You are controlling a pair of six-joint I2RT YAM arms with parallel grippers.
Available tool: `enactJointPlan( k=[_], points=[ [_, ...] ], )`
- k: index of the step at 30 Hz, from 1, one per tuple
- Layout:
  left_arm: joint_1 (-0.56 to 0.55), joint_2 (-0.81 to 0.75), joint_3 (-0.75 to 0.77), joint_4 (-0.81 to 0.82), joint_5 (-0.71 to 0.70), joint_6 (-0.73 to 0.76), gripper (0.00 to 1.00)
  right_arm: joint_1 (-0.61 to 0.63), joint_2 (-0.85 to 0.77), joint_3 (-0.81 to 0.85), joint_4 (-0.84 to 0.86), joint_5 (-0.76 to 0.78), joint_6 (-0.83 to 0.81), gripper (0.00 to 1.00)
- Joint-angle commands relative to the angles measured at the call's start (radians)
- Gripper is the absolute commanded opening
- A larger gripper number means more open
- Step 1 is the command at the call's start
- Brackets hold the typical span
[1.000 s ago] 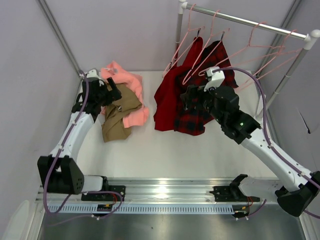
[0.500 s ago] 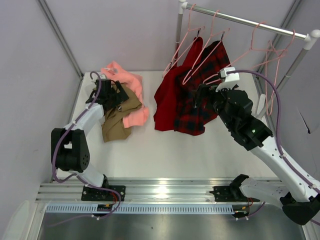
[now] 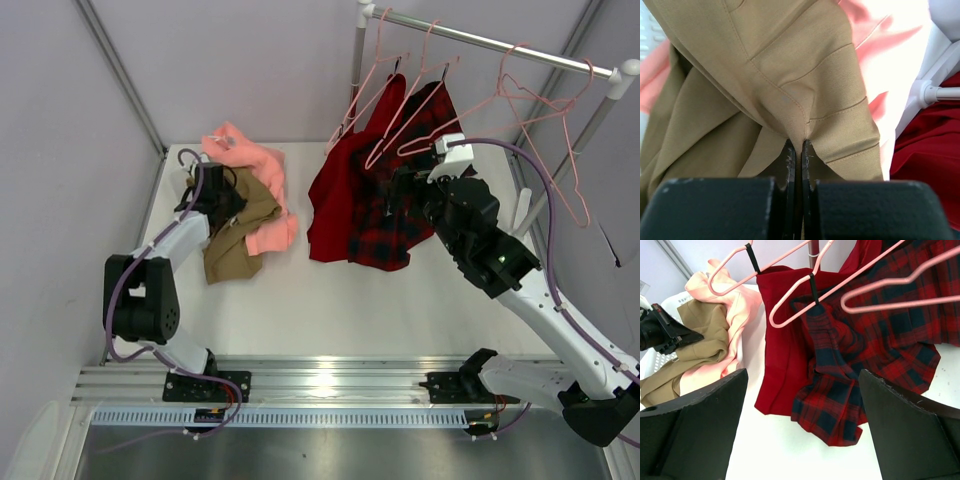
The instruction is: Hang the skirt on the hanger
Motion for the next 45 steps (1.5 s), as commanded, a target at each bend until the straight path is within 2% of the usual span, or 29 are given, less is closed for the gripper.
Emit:
enactJointPlan(
  k=[1, 8, 10, 13, 16, 20, 24, 30, 34, 37, 42, 43, 45],
  points=[
    [-0.003, -0.100, 0.069, 0.016, -0.027, 0.064, 0.00, -0.001, -0.003, 0.044, 0.036, 0.011, 0.011, 0.99],
    [-0.005, -0.327, 0.264, -0.113, -0.072, 0.302, 0.00, -0.001, 0.022, 0.070, 0.019, 0.067, 0.053, 0.99],
    [-0.006, -0.369, 0.373, -0.179, -0.014, 0.381, 0.00, -0.001, 0.023, 0.076, 0.019, 0.083, 0.060, 0.99],
    [-0.034, -0.384, 0.538, -0.326, 0.001, 0.467, 0.00, -0.003, 0.014, 0.102, -0.008, 0.123, 0.076, 0.99],
    [-0.098, -0.392, 0.699, -0.443, -0.004, 0.530, 0.00, -0.004, -0.015, 0.119, -0.045, 0.164, 0.094, 0.99],
    [-0.239, -0.393, 0.853, -0.544, -0.024, 0.569, 0.00, -0.012, -0.101, 0.118, -0.085, 0.187, 0.120, 0.99],
    [-0.374, -0.382, 1.035, -0.596, -0.006, 0.570, 0.00, -0.013, -0.176, 0.118, -0.139, 0.190, 0.166, 0.99],
    [-0.607, -0.361, 1.175, -0.630, 0.007, 0.541, 0.00, -0.012, -0.305, 0.113, -0.236, 0.135, 0.232, 0.99],
    [-0.765, -0.338, 1.175, -0.636, 0.004, 0.512, 0.00, -0.012, -0.355, 0.121, -0.303, 0.109, 0.237, 0.99],
    [-0.827, -0.313, 1.133, -0.658, -0.071, 0.498, 0.00, -0.010, -0.375, 0.130, -0.334, 0.120, 0.226, 0.99],
    [-0.844, -0.318, 0.988, -0.664, -0.125, 0.422, 0.00, -0.012, -0.376, 0.139, -0.381, 0.126, 0.221, 0.99],
    [-0.844, -0.326, 0.889, -0.646, -0.128, 0.411, 0.00, -0.012, -0.372, 0.133, -0.390, 0.129, 0.221, 1.00],
    [-0.844, -0.323, 0.814, -0.639, -0.139, 0.371, 0.00, -0.012, -0.368, 0.127, -0.403, 0.141, 0.221, 0.99]
  ],
)
